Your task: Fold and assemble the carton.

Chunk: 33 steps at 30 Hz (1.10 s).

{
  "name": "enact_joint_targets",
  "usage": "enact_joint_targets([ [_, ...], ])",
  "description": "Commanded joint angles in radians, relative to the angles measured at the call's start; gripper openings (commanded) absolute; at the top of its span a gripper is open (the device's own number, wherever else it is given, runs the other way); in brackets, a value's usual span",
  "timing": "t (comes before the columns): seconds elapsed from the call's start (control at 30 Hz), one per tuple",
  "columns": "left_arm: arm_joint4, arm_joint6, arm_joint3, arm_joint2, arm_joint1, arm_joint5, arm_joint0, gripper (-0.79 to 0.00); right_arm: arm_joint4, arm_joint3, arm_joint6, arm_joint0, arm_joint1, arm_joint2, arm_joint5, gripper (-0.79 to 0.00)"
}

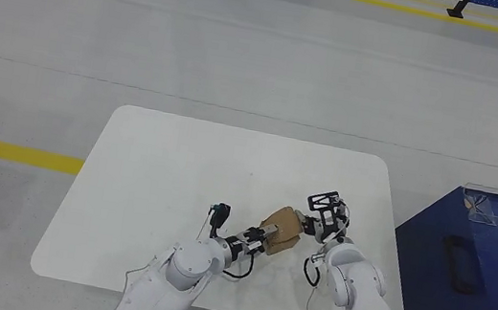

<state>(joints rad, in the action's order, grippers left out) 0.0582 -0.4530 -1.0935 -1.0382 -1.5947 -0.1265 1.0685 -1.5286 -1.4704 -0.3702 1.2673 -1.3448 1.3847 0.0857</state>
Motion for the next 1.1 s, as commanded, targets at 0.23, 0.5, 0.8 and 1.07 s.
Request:
enact_joint_targets([
  [0.23,-0.01,0.0,0.009,0.009,0.001,0.003,0.0,-0.299,0.029,0.038,-0.017,-0.02,-0.001,-0.018,0.039,0.0],
  [0.5,-0.018,0.008,0.011,0.015,0.002,-0.004,0.0,-0.292,0.045,0.055,-0.019,-0.024,0.003,-0.014,0.061,0.0],
  [0.8,-0.026,0.025,0.028,0.024,0.0,-0.028,-0.008,-0.302,0.058,0.069,-0.035,-0.032,0.008,-0.009,0.085,0.0],
  [1.07,-0.037,0.034,0.046,0.031,-0.002,-0.034,-0.014,-0.323,0.068,0.083,-0.042,-0.042,0.011,-0.012,0.101,0.0],
])
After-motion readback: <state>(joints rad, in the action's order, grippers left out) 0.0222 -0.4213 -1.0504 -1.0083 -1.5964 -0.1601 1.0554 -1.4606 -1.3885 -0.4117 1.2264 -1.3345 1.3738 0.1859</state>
